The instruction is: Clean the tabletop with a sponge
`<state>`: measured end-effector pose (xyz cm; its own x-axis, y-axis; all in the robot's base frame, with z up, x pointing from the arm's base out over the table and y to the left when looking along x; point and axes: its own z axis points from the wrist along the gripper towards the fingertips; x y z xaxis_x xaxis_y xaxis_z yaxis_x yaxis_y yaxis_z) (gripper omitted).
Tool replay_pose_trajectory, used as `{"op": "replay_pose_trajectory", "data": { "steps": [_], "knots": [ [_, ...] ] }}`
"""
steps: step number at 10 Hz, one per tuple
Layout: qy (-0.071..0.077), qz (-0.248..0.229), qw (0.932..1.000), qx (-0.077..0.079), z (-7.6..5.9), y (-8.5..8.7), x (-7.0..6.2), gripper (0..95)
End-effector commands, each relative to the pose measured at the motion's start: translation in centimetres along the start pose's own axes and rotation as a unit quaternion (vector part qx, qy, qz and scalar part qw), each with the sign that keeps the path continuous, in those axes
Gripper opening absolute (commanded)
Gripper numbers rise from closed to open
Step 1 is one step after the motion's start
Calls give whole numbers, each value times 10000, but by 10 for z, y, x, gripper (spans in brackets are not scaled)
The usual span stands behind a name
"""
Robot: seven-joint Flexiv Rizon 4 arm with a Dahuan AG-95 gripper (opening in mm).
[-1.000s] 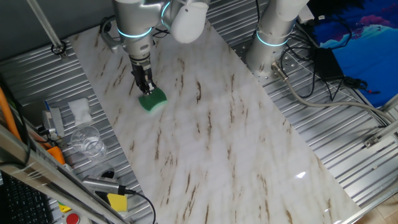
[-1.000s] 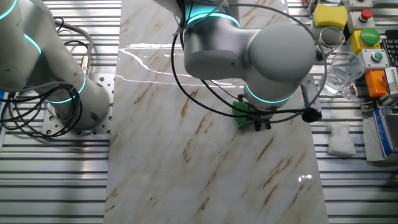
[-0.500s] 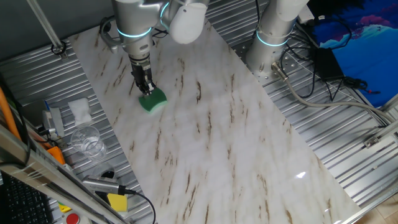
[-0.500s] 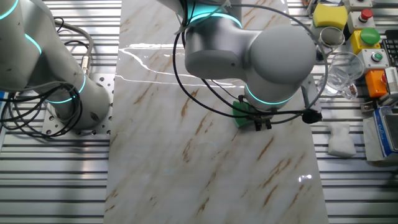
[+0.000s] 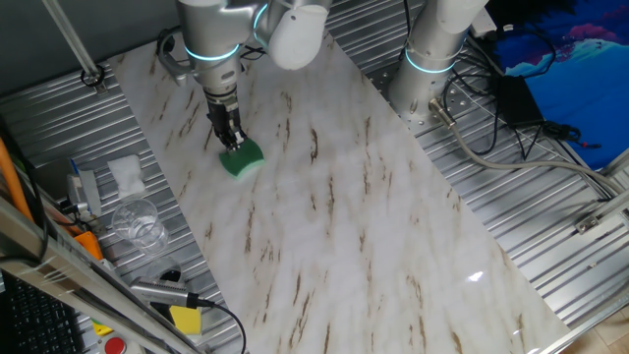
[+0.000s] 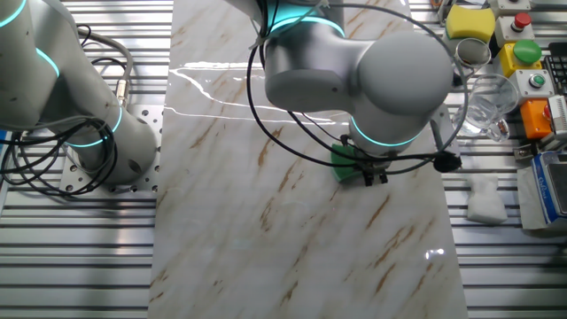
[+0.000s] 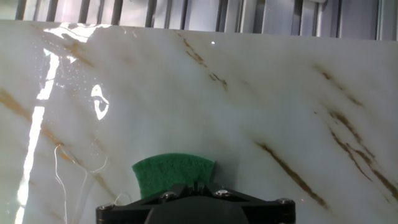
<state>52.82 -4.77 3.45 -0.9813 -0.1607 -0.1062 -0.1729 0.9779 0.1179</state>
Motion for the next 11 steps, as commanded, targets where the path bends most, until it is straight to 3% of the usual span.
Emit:
{"op": "replay_pose_trajectory", "data": {
  "steps": [1, 3, 5, 9, 11],
  "knots": [
    [-8, 69, 10000, 12, 0, 0, 0, 0],
    [36, 16, 10000, -11, 0, 0, 0, 0],
    [-66, -61, 9999, -108, 0, 0, 0, 0],
    [78, -198, 9998, 13, 0, 0, 0, 0],
    [100, -169, 9998, -19, 0, 0, 0, 0]
  ]
}}
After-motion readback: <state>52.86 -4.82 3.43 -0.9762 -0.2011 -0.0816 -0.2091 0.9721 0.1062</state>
